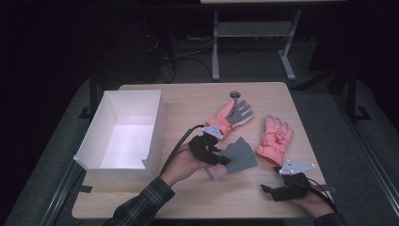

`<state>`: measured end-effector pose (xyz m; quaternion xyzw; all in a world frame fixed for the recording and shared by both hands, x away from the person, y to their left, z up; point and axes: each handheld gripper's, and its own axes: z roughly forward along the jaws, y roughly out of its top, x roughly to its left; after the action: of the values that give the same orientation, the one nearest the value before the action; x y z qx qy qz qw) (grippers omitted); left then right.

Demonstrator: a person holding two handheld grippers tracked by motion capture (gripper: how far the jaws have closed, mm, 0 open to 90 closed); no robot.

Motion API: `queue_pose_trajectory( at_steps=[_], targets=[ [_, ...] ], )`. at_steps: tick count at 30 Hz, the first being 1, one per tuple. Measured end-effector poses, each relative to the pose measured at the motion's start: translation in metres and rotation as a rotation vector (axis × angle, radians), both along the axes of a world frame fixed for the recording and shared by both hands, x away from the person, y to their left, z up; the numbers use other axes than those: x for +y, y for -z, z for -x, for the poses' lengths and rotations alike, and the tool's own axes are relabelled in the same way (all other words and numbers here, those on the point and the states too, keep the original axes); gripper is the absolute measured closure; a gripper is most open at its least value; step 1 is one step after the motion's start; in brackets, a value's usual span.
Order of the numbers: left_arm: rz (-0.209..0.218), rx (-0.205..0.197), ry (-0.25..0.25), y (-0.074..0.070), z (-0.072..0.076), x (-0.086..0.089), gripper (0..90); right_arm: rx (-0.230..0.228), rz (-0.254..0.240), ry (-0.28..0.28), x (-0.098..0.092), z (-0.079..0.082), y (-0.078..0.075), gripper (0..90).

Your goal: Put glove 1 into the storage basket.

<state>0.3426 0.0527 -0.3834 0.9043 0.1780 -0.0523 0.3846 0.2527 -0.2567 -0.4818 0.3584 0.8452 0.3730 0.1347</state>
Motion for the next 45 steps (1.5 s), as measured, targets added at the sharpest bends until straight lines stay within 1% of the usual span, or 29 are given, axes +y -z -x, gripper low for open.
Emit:
queue_pose_trajectory(
  at_steps=[4, 7, 8, 9, 12, 13, 17, 19, 20, 21, 22, 23, 26, 31, 35, 38, 40, 45],
  targets=[
    [-0.003, -0.023, -0.012, -0.014, -0.003, 0.006, 69.3, 0.0, 0.0, 0.0, 0.0, 0.0, 0.0, 13.1],
    [0.005, -0.029, -0.034, -0.023, -0.005, 0.011, 69.4, -0.001, 0.0, -0.001, 0.0, 0.0, 0.0, 13.0],
    [0.004, -0.038, -0.036, -0.027, -0.006, 0.013, 69.4, -0.001, 0.0, -0.001, 0.0, 0.0, 0.0, 13.0],
    [0.003, -0.038, -0.044, -0.03, -0.006, 0.015, 69.4, -0.002, 0.001, -0.001, 0.0, 0.0, 0.0, 13.0],
    [0.015, -0.055, -0.066, -0.041, -0.008, 0.02, 69.3, -0.001, 0.0, -0.001, 0.0, 0.0, 0.0, 13.0],
    [0.019, -0.053, -0.072, -0.043, -0.008, 0.022, 69.3, -0.001, 0.002, -0.001, 0.0, 0.0, 0.0, 13.0],
    [0.018, -0.072, -0.099, -0.056, -0.01, 0.031, 69.3, 0.001, 0.0, 0.002, 0.0, 0.0, 0.0, 12.8],
    [0.019, -0.078, -0.117, -0.063, -0.012, 0.036, 69.3, 0.002, -0.001, 0.004, 0.0, 0.0, 0.0, 12.8],
    [0.008, -0.086, -0.118, -0.066, -0.014, 0.04, 69.3, 0.003, -0.001, 0.004, 0.0, 0.0, 0.0, 12.7],
    [0.014, -0.088, -0.132, -0.07, -0.014, 0.042, 69.3, 0.003, -0.001, 0.005, 0.0, 0.0, 0.0, 12.7],
    [0.016, -0.089, -0.136, -0.073, -0.015, 0.045, 69.4, 0.003, -0.001, 0.005, 0.0, 0.0, 0.0, 12.7],
    [0.016, -0.094, -0.148, -0.077, -0.016, 0.049, 69.4, 0.007, -0.002, 0.007, 0.001, 0.001, 0.0, 12.7],
    [0.014, -0.103, -0.164, -0.086, -0.02, 0.058, 69.3, 0.008, -0.002, 0.007, 0.001, 0.001, 0.0, 12.6],
    [0.013, -0.125, -0.212, -0.101, -0.024, 0.075, 69.3, 0.008, -0.001, 0.007, 0.001, 0.0, 0.0, 12.5],
    [0.022, -0.135, -0.244, -0.108, -0.028, 0.089, 69.3, 0.007, -0.001, 0.007, 0.001, 0.0, 0.0, 12.5],
    [0.027, -0.134, -0.278, -0.11, -0.031, 0.101, 69.3, 0.007, 0.0, 0.007, 0.001, 0.0, 0.0, 12.5],
    [0.037, -0.131, -0.309, -0.111, -0.033, 0.111, 69.4, 0.007, 0.0, 0.007, 0.001, 0.0, 0.0, 12.5],
    [0.048, -0.135, -0.362, -0.115, -0.037, 0.133, 69.4, 0.008, 0.0, 0.008, 0.001, 0.0, 0.0, 12.4]
  ],
)
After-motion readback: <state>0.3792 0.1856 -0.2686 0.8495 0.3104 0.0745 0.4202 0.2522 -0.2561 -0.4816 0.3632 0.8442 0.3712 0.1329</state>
